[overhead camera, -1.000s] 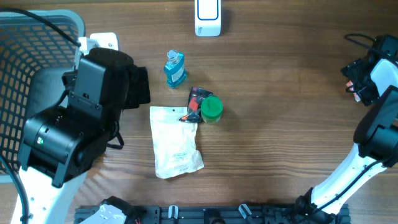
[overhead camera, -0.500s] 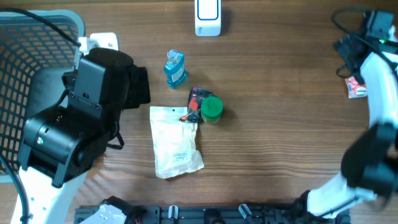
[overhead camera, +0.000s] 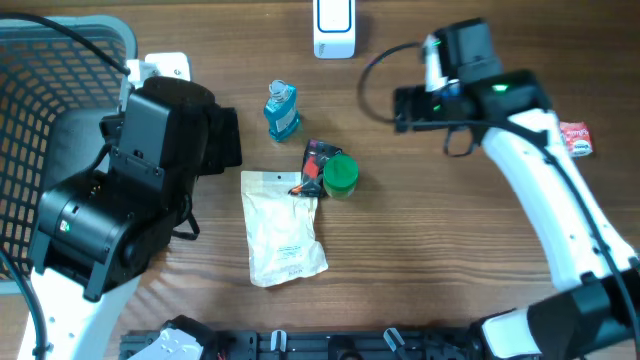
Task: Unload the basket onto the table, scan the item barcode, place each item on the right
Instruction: 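Move the right gripper to the green jar and grasp it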
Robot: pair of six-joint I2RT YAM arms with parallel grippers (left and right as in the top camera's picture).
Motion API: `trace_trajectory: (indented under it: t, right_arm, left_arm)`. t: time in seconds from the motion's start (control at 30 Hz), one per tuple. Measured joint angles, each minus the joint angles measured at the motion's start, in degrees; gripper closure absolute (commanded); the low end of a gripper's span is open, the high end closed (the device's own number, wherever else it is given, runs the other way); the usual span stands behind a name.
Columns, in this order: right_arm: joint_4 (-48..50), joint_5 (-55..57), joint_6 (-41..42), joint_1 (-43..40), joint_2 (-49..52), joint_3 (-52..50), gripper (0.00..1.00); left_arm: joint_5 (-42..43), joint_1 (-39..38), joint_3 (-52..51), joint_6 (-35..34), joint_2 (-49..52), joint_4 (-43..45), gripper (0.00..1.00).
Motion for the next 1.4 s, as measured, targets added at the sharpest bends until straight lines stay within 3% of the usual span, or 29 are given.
trace_trajectory:
  t: [0.27, 0.37, 0.5, 0.77, 1.17, 1.4]
  right_arm:
    - [2.54, -12.92, -10.86, 4.76, 1.44, -0.09, 0.0]
    - [3.48, -15.06, -11.89, 7.37, 3.23, -0.09, 0.0]
    - [4.76, -16.31, -12.55, 11.47, 7.1, -0.09, 0.0]
    - [6.12, -16.41, -12.57, 16.04, 11.3, -0.09, 0.0]
    - [5.33, -10.29, -15.37, 16.2, 13.94, -0.09, 0.0]
    - [3.3, -9.66, -15.56, 16.2, 19.04, -0.09, 0.0]
  left_arm:
    - [0.0, 0.0, 0.0, 0.0, 0.0, 0.0, 0.0]
    - [-0.52, 0.0, -0.02, 0.57, -0.02, 1.44, 0.0]
    - [-2.8, 0.0, -0.04, 2.97, 0.0, 10.45, 0.0]
    - [-8.46, 1.18, -0.04, 4.83, 0.0, 10.14, 0.0]
    - [-13.31, 17.97, -2.67, -6.49, -0.04, 9.09, 0.0]
    - [-13.29, 21.33, -7.61, -10.1, 0.0, 9.55, 0.0]
